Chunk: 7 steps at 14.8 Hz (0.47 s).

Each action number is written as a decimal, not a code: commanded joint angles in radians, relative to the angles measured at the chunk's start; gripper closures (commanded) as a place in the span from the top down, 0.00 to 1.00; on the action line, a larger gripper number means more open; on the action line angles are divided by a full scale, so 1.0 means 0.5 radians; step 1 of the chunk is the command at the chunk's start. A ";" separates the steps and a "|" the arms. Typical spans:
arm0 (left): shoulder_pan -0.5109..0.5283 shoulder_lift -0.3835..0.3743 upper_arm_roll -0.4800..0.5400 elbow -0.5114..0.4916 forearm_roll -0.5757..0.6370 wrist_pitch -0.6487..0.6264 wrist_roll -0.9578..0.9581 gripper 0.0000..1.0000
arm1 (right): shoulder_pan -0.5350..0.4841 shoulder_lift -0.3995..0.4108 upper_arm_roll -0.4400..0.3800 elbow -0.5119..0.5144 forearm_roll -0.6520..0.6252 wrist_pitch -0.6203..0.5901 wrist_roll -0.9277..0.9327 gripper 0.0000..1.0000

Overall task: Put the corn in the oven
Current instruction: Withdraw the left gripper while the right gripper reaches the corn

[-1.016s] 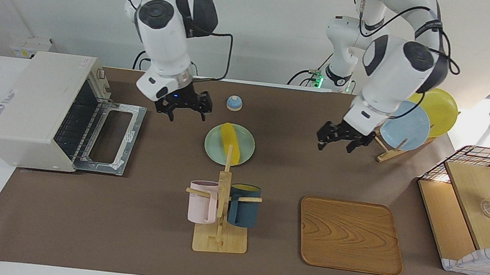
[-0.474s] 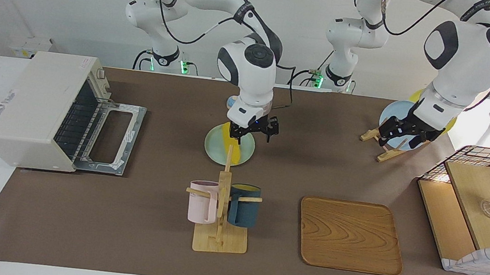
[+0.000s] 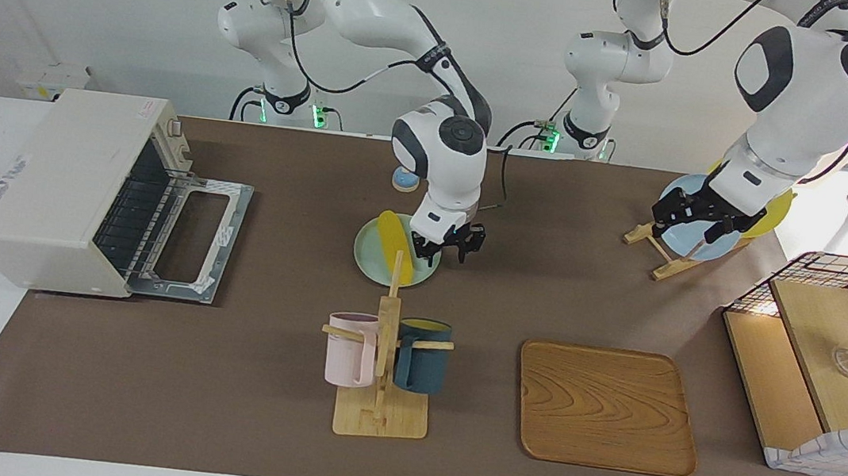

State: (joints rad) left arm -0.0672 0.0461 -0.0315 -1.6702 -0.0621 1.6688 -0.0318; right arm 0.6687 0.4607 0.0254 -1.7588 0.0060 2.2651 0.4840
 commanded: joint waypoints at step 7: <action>-0.197 -0.172 0.112 0.043 0.164 -0.260 0.027 1.00 | 0.028 -0.124 -0.008 -0.198 -0.030 0.020 0.112 0.00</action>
State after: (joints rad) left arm -0.1487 -0.0146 0.0028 -1.6343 -0.0039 1.5653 -0.0315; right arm 0.6757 0.4268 0.0254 -1.8327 0.0060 2.2773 0.5024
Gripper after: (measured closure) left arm 0.000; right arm 0.846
